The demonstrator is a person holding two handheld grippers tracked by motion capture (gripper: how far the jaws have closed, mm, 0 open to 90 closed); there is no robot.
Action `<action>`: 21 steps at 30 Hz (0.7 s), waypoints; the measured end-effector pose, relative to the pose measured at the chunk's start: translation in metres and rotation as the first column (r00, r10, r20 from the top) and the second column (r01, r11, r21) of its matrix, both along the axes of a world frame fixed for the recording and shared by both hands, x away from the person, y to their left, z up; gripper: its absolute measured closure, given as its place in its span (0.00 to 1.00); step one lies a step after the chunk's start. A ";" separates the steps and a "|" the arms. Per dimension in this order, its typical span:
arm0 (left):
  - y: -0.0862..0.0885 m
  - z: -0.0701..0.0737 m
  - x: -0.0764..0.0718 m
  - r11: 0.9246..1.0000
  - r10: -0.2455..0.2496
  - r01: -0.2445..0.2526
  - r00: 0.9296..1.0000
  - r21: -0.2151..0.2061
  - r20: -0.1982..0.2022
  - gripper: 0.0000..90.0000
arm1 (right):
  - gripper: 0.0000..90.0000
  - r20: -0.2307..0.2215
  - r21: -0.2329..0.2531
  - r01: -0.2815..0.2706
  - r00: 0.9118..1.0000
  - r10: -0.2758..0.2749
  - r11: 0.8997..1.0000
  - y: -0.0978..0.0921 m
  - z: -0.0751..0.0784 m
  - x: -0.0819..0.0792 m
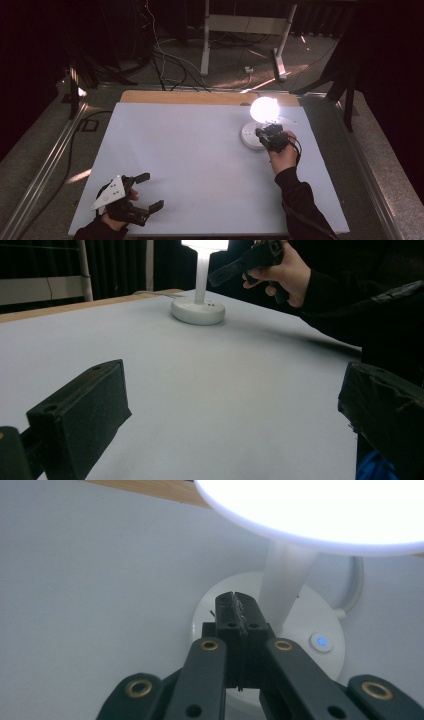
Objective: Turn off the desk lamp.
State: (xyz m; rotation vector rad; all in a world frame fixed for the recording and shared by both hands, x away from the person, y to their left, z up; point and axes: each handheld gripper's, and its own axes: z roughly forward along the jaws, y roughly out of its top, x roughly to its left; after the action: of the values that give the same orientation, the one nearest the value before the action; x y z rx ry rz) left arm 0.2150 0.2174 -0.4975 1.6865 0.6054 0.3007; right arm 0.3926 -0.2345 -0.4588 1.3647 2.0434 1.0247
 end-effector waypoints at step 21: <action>0.001 0.000 0.000 1.000 0.001 -0.001 1.000 -0.005 0.000 0.01 | 1.00 -0.035 -0.017 0.010 0.999 -0.011 1.000 0.000 -0.023 0.003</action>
State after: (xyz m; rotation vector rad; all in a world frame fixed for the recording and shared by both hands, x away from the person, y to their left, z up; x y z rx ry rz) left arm 0.2153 0.2179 -0.4978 1.6820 0.6064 0.2996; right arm 0.3959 -0.2341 -0.4814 1.3933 2.0632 0.9837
